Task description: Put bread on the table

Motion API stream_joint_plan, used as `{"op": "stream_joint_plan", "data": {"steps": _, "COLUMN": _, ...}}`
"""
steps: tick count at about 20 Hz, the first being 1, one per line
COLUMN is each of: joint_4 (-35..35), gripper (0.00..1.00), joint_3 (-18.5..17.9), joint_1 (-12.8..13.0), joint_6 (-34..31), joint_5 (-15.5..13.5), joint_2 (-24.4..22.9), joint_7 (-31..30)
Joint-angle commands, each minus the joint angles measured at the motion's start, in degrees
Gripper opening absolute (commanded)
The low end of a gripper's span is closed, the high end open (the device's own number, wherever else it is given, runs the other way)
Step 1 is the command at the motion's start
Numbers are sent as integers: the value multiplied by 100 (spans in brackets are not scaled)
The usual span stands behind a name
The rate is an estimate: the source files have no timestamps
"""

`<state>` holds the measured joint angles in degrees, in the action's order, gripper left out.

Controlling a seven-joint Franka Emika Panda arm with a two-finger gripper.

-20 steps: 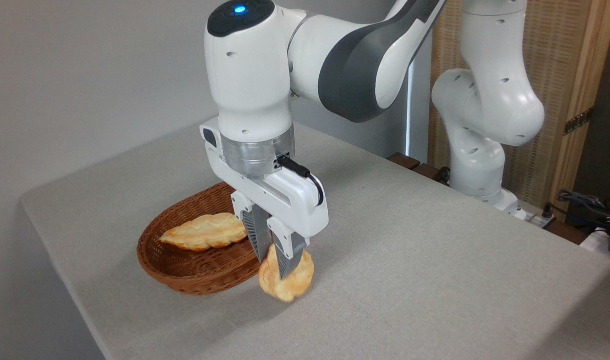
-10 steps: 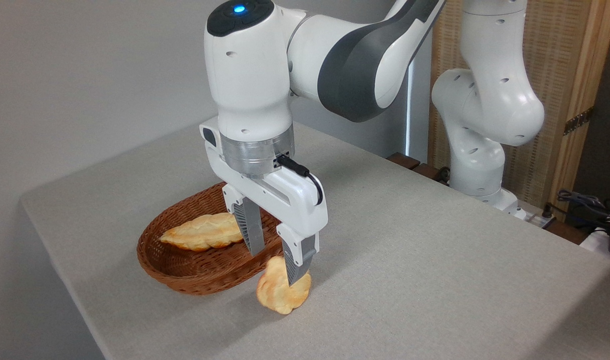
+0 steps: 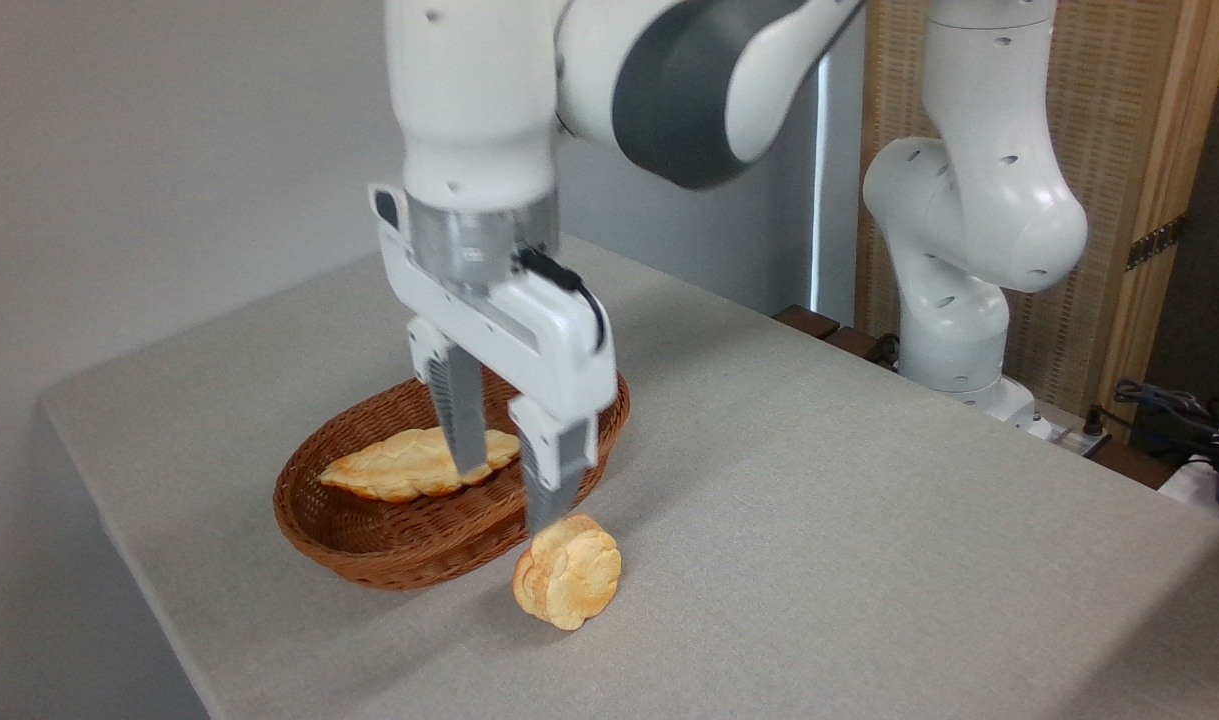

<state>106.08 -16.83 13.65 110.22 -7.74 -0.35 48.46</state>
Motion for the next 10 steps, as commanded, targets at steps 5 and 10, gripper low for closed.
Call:
{"op": "stream_joint_plan", "data": {"steps": 5, "joint_4": -290, "gripper": 100, "joint_3": 645, "joint_1": 32, "joint_6": -18, "joint_5": 45, "joint_2": -9, "joint_7": -47}}
{"op": "stream_joint_plan", "data": {"steps": 10, "joint_4": -281, "gripper": 100, "joint_3": 663, "joint_1": 32, "joint_6": -35, "joint_5": 53, "joint_2": 0, "joint_7": -494}}
